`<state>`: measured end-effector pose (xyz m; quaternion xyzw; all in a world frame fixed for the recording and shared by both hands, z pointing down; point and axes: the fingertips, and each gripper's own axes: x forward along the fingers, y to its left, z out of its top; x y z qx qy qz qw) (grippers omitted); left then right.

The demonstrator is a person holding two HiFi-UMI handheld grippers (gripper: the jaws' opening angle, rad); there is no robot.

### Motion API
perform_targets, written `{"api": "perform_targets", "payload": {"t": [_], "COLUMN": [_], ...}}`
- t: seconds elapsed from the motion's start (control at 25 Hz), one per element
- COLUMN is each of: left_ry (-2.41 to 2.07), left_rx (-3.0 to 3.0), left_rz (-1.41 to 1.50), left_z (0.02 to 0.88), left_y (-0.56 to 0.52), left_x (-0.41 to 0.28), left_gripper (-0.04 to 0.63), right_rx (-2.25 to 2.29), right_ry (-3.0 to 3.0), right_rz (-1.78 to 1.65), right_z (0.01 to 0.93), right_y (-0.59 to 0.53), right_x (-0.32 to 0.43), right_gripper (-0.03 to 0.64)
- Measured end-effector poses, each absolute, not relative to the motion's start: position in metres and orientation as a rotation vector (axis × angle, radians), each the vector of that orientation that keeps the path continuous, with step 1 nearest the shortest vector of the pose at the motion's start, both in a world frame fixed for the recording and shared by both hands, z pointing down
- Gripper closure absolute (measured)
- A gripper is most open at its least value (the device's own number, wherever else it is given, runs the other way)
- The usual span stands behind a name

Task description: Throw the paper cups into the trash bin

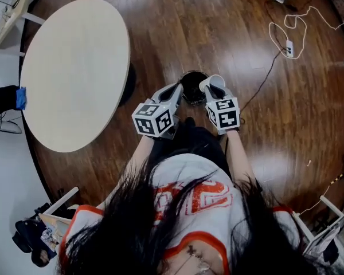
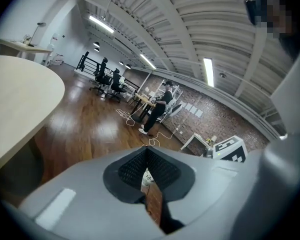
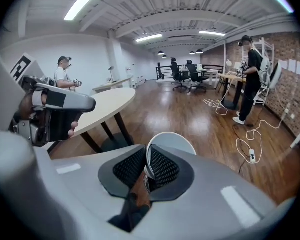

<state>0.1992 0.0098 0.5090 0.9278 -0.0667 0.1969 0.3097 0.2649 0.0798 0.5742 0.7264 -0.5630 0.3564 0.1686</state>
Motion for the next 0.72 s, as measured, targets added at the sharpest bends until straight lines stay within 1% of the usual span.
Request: {"api": "perform_targets", "payload": {"t": [0.16,0.36,0.56,0.72], "left_ry": [-0.063,0.018,0.018,0.004], "left_rx": [2.5,2.504,2.447,2.449], "left_rz": [0.586,0.682,0.715,0.724], "left_z": [0.53,0.556,0.594,0.634], "left_y": [0.018,0.032,0.032,0.018], "left_x": [0.221,0.226,0.222,0.227], "left_gripper": [0.595,0.595,0.595,0.595], "right_rx": [2.13,2.127,2.136,2.105], "right_ry": [-1.541,-1.478,-1.437,-1.409], "right_rz": [1.096,1.203,1.302,1.333], "right_z": [0.593,0.638,0.7,0.772], "right_y": [0.09,0.098,0.09,0.078], "right_x": [0.279,0.284,0.288,0.294], "right_gripper": [0.584,0.584,0.584,0.584]}}
